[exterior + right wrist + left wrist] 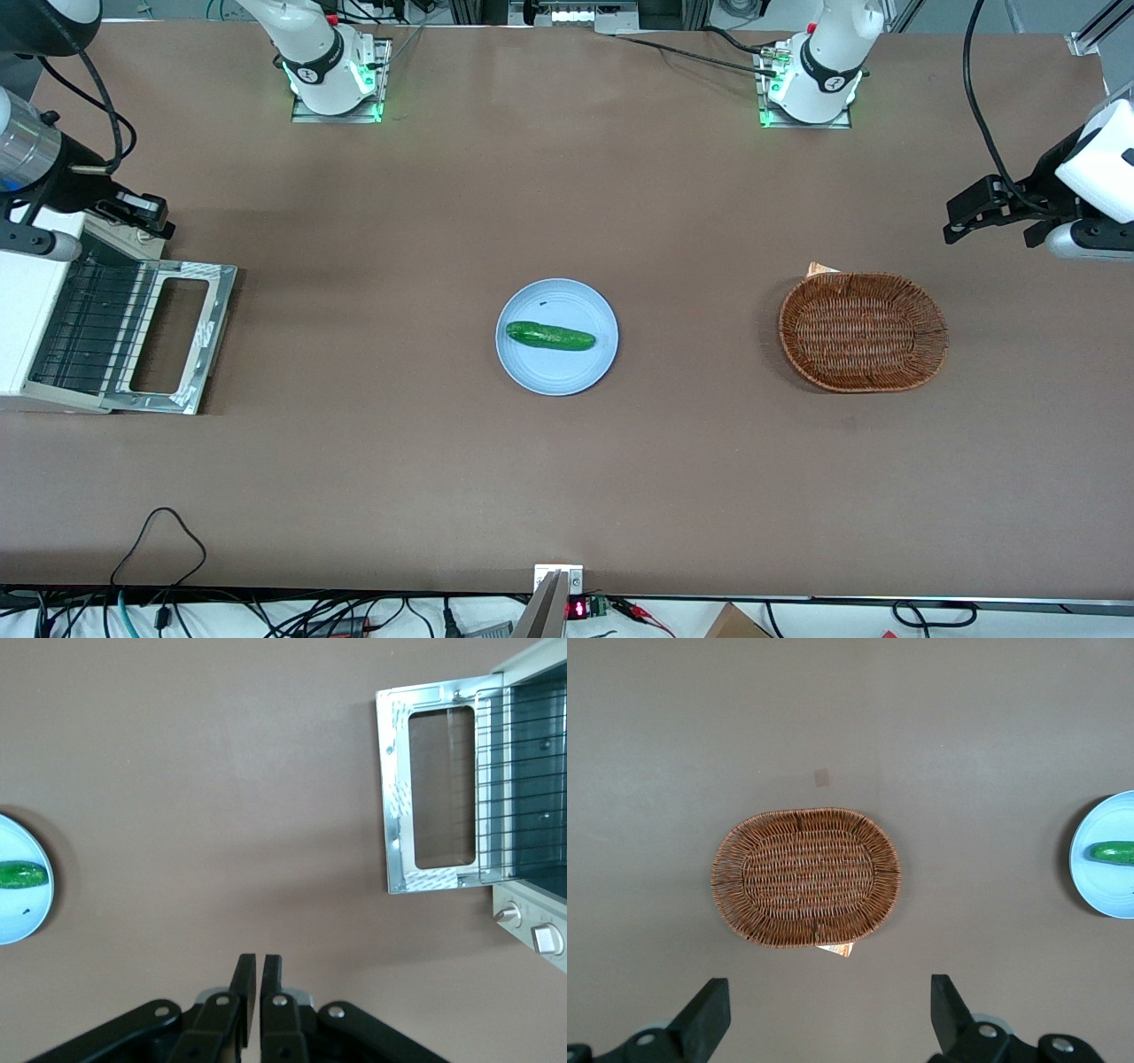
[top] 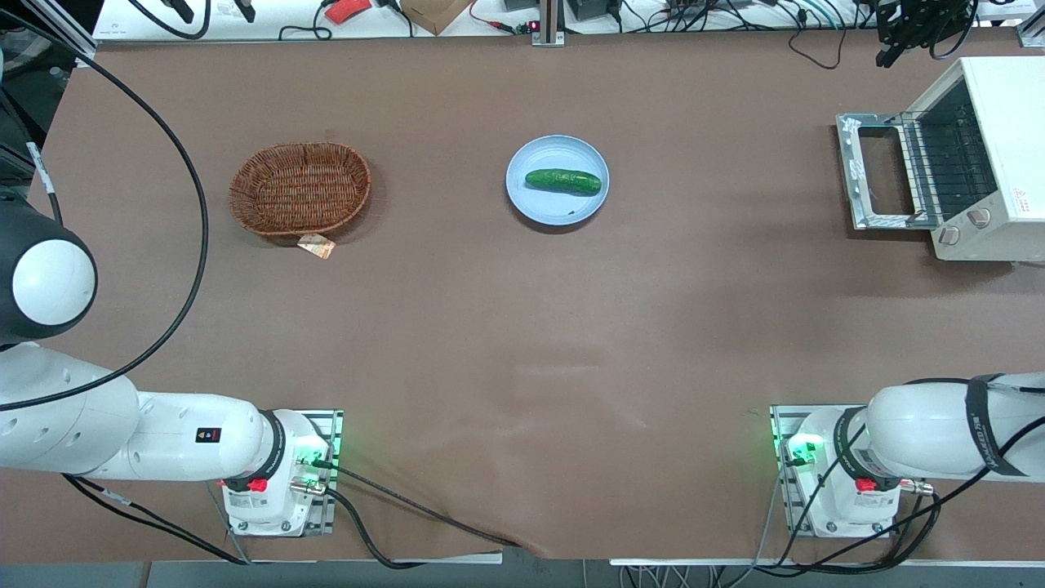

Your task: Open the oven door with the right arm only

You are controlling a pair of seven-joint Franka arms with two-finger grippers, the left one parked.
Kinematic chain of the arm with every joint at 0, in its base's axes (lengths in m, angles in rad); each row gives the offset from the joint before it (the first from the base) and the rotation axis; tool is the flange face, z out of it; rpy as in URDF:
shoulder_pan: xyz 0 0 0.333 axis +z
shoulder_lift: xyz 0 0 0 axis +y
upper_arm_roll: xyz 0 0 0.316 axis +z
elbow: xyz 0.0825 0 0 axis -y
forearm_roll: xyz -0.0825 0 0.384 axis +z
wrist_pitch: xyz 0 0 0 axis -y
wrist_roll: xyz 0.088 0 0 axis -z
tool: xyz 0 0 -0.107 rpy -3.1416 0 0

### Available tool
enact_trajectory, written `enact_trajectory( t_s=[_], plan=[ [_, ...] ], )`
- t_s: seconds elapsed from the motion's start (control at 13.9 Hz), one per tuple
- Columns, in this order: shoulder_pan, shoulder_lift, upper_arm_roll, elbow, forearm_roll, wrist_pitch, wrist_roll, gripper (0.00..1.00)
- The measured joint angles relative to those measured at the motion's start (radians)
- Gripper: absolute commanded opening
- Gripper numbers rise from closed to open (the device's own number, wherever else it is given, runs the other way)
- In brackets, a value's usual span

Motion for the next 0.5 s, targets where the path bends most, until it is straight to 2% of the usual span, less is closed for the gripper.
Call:
enact_trajectory(
  t_s=[0.07, 0.5],
  plan=[
    [0.003, 0.000, 0.000, 0.000, 0.000, -0.009, 0.000, 0.99],
    [0.014, 0.000, 0.000, 0.000, -0.010, -0.010, -0.022, 0.99]
  ],
)
